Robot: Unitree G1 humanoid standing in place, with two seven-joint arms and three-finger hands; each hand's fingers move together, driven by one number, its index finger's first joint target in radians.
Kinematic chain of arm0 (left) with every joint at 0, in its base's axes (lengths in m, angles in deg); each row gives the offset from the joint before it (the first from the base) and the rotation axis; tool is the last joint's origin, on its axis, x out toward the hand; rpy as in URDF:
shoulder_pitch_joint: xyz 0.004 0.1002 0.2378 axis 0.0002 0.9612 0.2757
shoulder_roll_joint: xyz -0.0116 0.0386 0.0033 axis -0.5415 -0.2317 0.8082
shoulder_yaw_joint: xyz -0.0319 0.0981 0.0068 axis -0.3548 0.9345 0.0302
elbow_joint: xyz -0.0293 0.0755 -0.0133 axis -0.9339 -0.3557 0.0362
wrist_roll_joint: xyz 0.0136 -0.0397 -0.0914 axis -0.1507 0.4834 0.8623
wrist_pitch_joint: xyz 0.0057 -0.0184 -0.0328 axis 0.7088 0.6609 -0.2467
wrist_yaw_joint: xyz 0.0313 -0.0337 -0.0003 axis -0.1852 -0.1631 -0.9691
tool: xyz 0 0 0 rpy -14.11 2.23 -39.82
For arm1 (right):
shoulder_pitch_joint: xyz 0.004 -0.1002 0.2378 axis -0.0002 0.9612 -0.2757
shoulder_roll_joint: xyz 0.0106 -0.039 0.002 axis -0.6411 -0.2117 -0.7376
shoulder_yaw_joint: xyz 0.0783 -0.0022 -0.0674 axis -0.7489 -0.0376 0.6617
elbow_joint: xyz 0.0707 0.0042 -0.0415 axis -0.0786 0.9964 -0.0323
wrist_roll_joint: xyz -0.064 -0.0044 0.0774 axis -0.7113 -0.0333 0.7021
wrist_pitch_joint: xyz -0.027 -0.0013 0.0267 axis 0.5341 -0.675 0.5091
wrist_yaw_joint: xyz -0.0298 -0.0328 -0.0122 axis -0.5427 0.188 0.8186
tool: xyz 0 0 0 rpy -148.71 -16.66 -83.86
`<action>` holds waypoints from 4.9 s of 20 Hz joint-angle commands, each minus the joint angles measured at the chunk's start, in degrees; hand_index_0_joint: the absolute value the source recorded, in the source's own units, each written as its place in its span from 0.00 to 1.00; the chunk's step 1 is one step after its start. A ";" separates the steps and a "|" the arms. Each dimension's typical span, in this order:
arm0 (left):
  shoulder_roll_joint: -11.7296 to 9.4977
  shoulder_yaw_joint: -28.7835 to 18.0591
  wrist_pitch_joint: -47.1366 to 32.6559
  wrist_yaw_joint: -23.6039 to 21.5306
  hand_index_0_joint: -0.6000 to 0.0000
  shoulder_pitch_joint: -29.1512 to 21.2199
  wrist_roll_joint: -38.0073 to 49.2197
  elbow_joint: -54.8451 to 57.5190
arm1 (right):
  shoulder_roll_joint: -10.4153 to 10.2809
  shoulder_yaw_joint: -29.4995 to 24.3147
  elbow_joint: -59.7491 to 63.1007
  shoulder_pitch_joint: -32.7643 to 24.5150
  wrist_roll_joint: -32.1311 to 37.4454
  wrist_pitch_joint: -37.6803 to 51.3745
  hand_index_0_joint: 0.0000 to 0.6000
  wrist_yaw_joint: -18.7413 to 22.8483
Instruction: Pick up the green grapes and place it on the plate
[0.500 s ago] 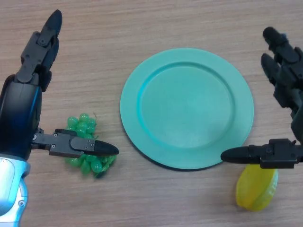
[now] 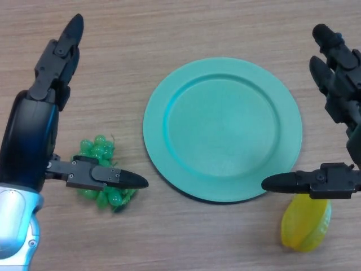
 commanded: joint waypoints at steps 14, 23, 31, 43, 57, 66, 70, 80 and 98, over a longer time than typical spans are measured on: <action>-3.25 -6.74 -11.61 4.24 1.00 5.51 -27.47 -12.83 | 0.78 -2.15 -4.87 0.12 4.12 2.58 0.00 -0.49; -2.98 -1.76 -14.55 -2.55 1.00 1.89 -23.56 -25.24 | 1.43 -4.86 -7.98 0.45 8.65 -2.00 0.00 -1.18; -2.47 1.38 -18.94 -3.29 1.00 -0.50 -21.32 -30.16 | 1.63 -5.01 -8.07 -0.39 7.76 -1.45 0.00 -0.48; -2.33 2.76 -22.80 -2.89 0.00 3.44 -28.07 -28.96 | 0.93 -3.99 -9.65 0.81 5.05 1.31 0.00 0.58; 0.93 7.38 -26.85 -13.80 0.00 -7.73 -36.06 -14.56 | 1.17 -1.55 -11.19 -1.55 3.25 -1.35 0.00 1.63; 2.16 18.16 -15.52 -14.62 0.08 -14.37 -14.22 -14.76 | 1.09 -2.37 -11.29 -0.72 2.30 -0.22 0.00 1.19; 2.17 18.20 -12.96 -16.41 0.92 -13.58 -15.75 -16.29 | 0.93 -3.19 -10.07 0.19 2.75 1.69 0.00 0.82; 2.17 13.97 -16.28 -12.44 1.00 -9.72 -20.48 -14.19 | 1.17 -2.73 -5.76 -0.53 1.88 4.72 0.00 0.22; -2.19 -6.89 -11.45 -2.80 1.00 -0.28 5.75 -3.02 | 0.65 1.51 1.34 -4.62 2.10 8.18 0.00 3.53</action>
